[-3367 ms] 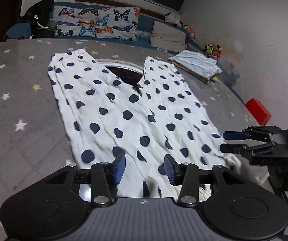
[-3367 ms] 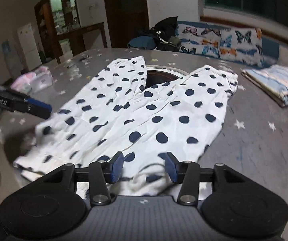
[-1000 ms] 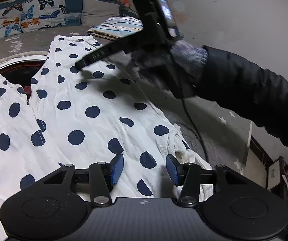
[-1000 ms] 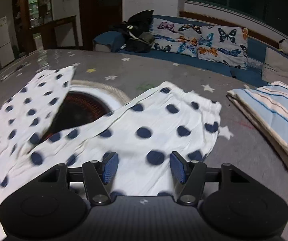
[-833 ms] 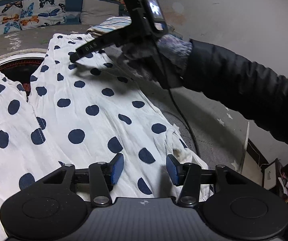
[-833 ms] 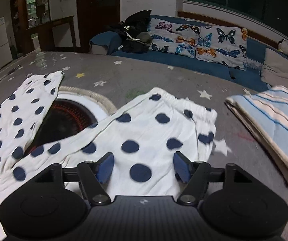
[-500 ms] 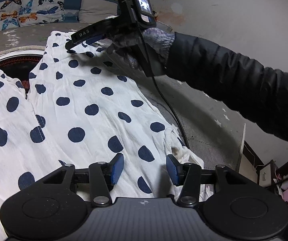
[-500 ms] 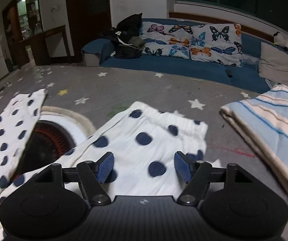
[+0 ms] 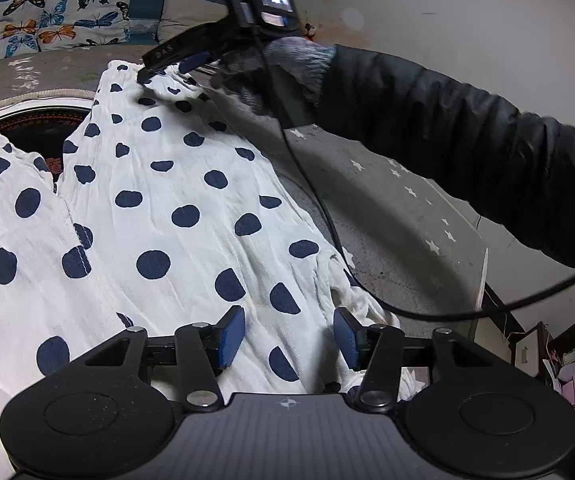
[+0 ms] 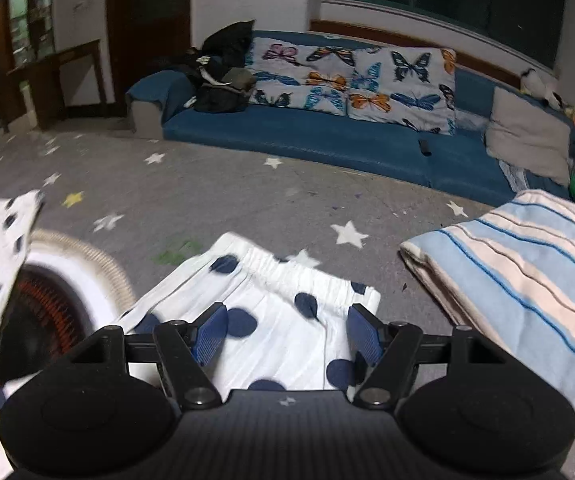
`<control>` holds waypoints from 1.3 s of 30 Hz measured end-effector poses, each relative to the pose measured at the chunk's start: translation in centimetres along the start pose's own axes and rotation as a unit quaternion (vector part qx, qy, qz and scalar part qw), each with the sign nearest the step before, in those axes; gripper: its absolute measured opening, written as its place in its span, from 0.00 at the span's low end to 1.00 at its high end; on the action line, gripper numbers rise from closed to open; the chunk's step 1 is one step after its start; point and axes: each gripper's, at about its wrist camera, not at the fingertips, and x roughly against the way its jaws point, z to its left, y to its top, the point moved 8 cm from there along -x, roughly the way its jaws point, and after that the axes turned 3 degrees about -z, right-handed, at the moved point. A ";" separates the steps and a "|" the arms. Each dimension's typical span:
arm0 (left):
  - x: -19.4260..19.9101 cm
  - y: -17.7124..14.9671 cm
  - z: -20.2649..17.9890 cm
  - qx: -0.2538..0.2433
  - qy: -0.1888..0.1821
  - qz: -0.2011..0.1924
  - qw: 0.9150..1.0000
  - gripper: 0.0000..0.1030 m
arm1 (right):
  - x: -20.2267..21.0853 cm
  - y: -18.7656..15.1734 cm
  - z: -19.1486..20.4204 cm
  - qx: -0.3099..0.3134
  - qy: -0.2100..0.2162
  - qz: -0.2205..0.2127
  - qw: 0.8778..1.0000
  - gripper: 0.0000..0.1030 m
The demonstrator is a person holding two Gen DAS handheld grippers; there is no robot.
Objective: Fold clothes
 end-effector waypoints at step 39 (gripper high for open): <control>10.3 9.8 28.4 0.147 0.312 -0.154 0.926 0.25 | 10.9 -10.7 8.4 0.077 0.088 -0.001 0.993 0.83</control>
